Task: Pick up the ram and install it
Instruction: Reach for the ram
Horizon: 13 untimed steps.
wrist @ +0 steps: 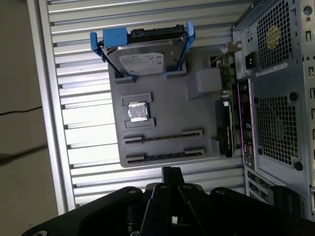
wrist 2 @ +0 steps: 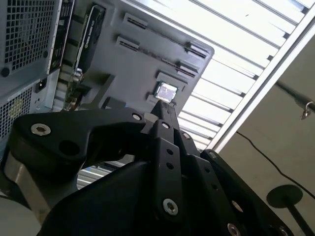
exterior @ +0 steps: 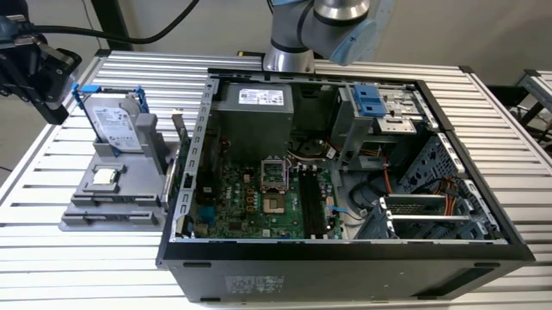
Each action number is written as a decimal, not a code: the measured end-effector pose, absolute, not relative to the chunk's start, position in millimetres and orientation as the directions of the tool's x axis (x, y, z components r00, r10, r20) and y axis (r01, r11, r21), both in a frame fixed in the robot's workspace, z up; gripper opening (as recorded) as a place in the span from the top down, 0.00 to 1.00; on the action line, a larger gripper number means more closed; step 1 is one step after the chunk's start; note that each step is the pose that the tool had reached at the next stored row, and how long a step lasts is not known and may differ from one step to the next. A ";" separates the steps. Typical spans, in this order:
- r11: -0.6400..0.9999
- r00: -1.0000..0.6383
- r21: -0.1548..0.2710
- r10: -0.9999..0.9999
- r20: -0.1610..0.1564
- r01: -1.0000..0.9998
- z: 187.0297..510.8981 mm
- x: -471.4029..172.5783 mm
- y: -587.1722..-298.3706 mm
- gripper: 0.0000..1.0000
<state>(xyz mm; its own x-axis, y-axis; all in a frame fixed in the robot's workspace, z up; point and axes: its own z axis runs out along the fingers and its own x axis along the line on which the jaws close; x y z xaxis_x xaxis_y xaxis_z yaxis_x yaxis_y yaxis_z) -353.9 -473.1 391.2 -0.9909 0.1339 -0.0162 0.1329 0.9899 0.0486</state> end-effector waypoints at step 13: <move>0.999 -1.000 0.048 0.003 -0.016 0.003 391.2 -353.9 -473.0 1.00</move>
